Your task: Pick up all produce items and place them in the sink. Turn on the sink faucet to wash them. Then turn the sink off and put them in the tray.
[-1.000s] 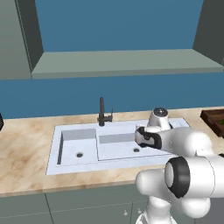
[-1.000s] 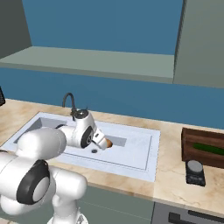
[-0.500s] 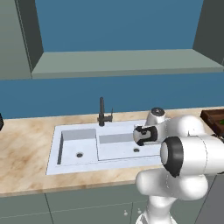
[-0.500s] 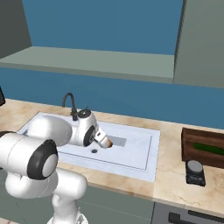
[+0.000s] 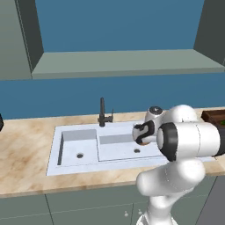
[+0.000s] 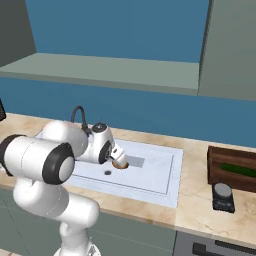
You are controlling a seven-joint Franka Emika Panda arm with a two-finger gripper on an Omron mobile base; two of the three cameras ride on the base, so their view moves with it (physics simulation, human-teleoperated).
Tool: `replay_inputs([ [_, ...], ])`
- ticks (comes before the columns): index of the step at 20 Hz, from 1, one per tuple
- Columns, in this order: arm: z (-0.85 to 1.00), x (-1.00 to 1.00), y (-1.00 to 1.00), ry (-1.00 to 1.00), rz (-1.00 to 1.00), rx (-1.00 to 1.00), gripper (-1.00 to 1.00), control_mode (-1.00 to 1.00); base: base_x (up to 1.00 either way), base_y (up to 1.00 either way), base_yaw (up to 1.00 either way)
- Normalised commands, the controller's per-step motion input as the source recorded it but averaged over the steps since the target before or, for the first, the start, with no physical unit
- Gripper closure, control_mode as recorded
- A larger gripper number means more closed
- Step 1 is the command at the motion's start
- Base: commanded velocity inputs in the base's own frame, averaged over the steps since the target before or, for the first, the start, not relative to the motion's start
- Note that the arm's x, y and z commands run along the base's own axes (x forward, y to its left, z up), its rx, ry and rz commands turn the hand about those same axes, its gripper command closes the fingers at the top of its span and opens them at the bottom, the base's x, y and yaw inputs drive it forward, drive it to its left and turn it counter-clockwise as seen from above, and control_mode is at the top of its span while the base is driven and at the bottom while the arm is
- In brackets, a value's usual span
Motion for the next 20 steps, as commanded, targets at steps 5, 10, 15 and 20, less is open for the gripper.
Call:
replay_inputs([
  [5, -0.12, 0.26, -0.08, 0.0, 0.0, 0.0, -1.0, -1.0, 0.0, 0.0, 0.0],
  [10, -0.16, 0.3, -0.09, 0.0, 0.0, 0.0, -1.0, -1.0, 0.0, 0.0, 0.0],
  [15, -0.25, 0.22, -0.03, 0.0, 0.01, 0.0, -1.0, -1.0, 0.0, 0.0, 0.0],
  [20, -0.3, 0.18, 0.0, 0.0, 0.02, -0.01, -1.0, -1.0, 0.0, 0.0, 0.0],
])
